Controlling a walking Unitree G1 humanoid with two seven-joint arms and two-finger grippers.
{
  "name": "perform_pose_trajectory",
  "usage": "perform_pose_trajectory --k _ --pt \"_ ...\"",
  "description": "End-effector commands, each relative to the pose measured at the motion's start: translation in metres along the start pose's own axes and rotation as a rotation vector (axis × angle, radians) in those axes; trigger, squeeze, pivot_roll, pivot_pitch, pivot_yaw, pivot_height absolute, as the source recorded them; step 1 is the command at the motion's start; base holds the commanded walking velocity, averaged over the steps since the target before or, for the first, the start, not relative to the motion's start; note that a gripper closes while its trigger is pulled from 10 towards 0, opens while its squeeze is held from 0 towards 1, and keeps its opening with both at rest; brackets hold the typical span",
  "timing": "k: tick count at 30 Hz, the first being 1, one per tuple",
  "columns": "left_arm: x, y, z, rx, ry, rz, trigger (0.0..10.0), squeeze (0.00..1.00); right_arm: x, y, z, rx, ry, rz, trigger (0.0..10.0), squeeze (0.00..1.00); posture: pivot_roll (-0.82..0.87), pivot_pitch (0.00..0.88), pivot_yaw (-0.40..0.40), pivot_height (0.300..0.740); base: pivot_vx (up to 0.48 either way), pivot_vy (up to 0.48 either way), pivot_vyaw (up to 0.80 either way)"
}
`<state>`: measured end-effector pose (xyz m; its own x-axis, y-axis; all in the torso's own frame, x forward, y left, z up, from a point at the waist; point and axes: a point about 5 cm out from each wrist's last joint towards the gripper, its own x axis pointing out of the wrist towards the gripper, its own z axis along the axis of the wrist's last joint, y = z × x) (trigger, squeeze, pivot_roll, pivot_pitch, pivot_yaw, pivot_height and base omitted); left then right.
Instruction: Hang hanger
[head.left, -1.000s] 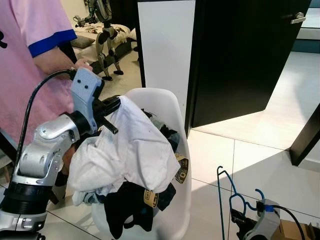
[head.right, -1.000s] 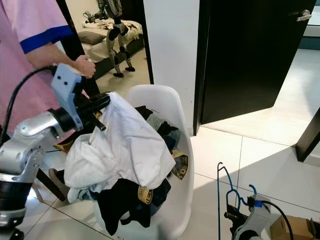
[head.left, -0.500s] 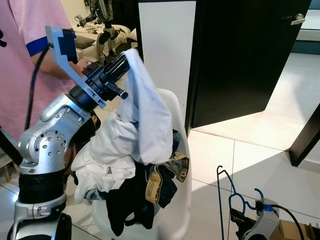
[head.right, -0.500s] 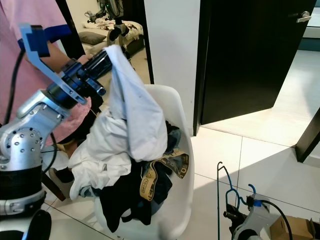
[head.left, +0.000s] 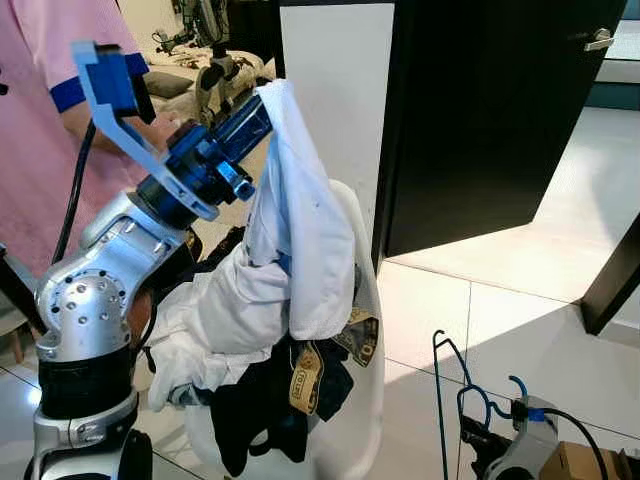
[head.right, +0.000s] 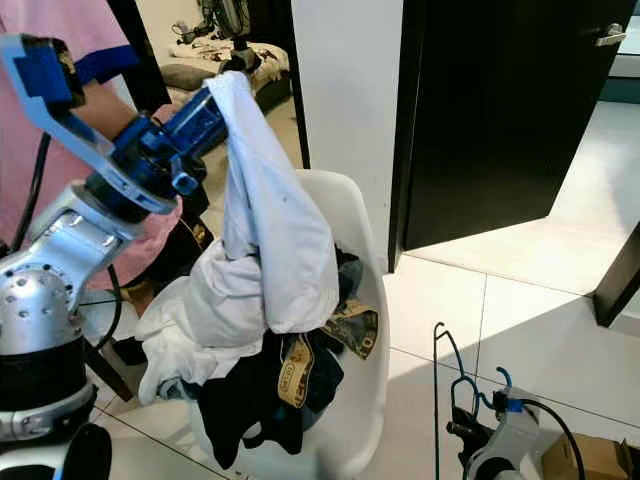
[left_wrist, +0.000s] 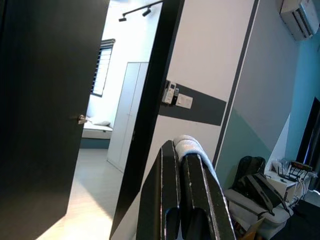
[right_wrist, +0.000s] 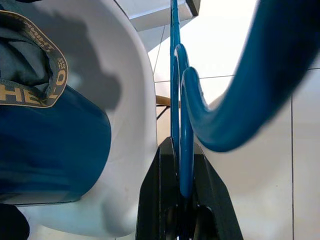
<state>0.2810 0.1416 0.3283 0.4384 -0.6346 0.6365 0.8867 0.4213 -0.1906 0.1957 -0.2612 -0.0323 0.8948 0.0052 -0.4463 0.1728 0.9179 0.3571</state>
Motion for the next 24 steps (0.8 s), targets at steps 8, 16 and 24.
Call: perform_pose_trajectory --k 8,16,24 --pt "-0.012 0.013 -0.033 -0.039 0.120 0.170 0.0 0.00 0.000 0.000 0.002 0.004 -0.010 -0.004 10.0 0.00 -0.04 0.000 0.050 0.740 0.000 0.000 0.00" --pt "-0.025 0.026 -0.055 0.021 0.229 0.289 6.8 0.00 0.000 -0.001 0.003 0.002 -0.012 -0.004 10.0 0.00 -0.06 0.000 0.052 0.740 0.000 0.000 0.00" --pt "-0.028 0.028 -0.072 0.042 0.308 0.343 10.0 0.00 0.000 0.004 0.006 -0.003 -0.027 0.006 10.0 0.00 -0.06 0.000 0.053 0.740 0.000 0.000 0.00"
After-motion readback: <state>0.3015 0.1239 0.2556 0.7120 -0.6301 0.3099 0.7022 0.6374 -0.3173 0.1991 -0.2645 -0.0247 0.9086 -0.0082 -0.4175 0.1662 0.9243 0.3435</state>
